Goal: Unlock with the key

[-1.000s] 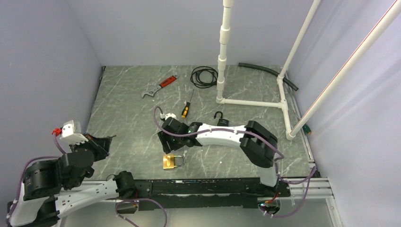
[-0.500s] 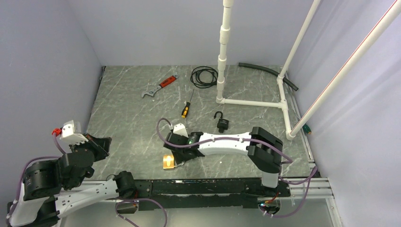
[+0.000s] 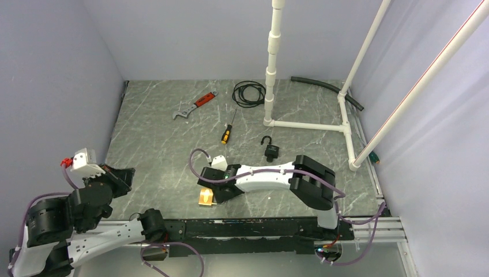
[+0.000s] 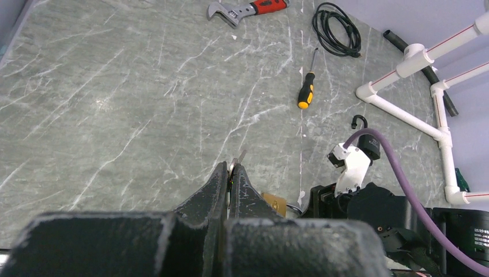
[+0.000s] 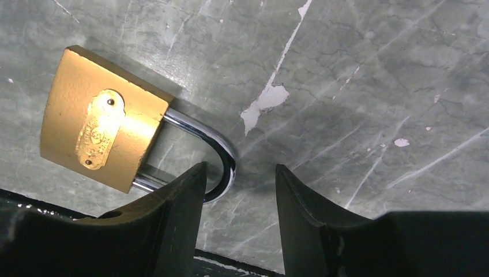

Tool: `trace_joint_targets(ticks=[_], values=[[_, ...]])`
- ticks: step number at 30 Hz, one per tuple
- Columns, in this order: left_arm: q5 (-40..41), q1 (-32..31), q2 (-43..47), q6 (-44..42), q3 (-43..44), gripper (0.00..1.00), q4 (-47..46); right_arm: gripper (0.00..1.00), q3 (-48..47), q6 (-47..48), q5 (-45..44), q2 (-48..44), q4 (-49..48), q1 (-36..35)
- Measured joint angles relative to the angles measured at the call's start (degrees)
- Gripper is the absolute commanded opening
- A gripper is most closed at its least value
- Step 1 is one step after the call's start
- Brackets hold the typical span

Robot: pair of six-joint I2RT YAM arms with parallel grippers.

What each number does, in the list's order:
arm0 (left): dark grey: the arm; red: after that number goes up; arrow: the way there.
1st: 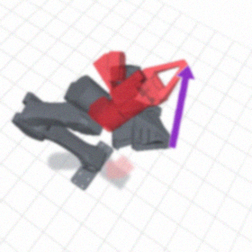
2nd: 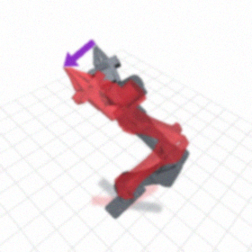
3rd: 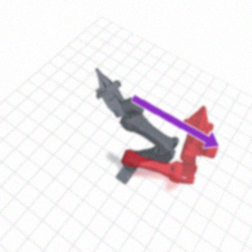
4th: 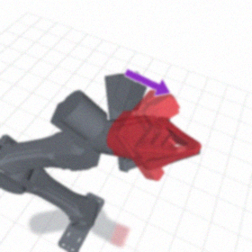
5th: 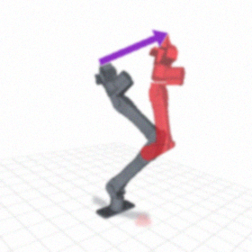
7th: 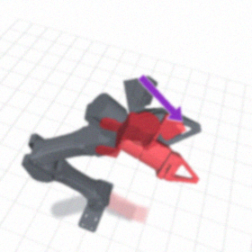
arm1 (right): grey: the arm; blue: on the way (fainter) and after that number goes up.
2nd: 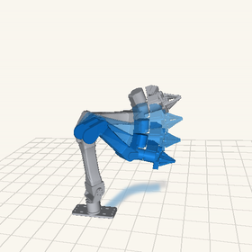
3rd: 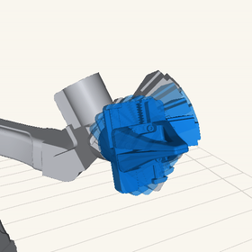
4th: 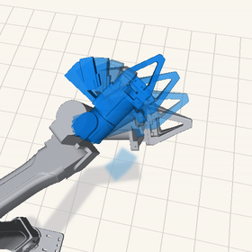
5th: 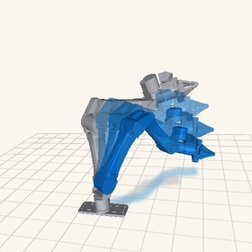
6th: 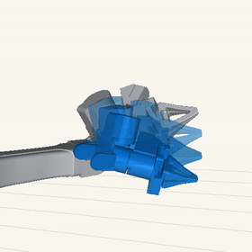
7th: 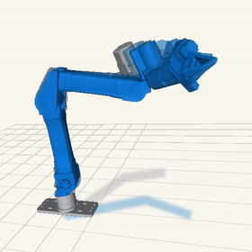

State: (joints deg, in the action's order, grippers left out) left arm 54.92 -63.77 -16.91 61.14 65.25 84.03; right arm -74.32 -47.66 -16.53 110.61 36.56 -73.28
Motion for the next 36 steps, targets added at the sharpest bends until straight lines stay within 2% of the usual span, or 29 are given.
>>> trace_joint_targets(ticks=[2,4,9,16,21,23,24,26,27,28,32,36], values=[[0.00,0.00,0.22,0.00,0.00,0.00,-0.09,0.44,-0.55,0.11,-0.11,0.42,0.17,0.00],[-0.02,0.04,0.24,0.00,0.00,0.00,-0.11,0.34,-1.16,0.59,-0.13,0.85,0.26,0.00],[-0.04,0.09,0.26,0.00,0.00,0.00,-0.11,0.24,-1.95,3.91,-0.37,1.49,-0.22,-0.11],[-0.11,0.09,0.31,0.00,0.00,0.00,-0.13,0.22,-0.81,15.13,-5.03,0.83,-0.44,0.09],[-0.13,0.09,0.33,0.00,0.00,0.00,-0.13,0.21,4.42,28.89,-14.27,-1.20,-2.80,0.24],[-0.15,0.09,0.35,0.00,0.00,0.00,-0.13,0.27,5.09,34.82,-17.00,-1.01,-4.15,1.33],[-0.17,0.11,0.37,0.00,0.00,0.00,-0.15,0.34,5.09,37.38,-17.27,-0.94,-5.22,2.32],[-0.17,0.15,0.68,0.02,-0.04,0.00,-0.11,0.64,5.07,41.44,-16.68,-0.92,-8.61,5.44],[-0.17,0.15,0.87,0.04,-0.04,0.00,-0.11,0.72,5.07,42.51,-16.31,-0.92,-10.21,7.02],[-0.17,0.15,1.01,0.09,-0.04,0.00,-0.09,0.75,5.07,44.00,-15.87,-0.94,-12.02,9.09],[-0.17,0.20,1.20,0.17,-0.04,0.00,-0.07,0.76,4.57,46.05,-16.52,-1.77,-15.85,14.64],[-0.20,0.20,1.20,0.17,-0.04,0.00,-0.09,0.74,2.89,40.37,-15.74,-4.66,-14.67,14.64]])
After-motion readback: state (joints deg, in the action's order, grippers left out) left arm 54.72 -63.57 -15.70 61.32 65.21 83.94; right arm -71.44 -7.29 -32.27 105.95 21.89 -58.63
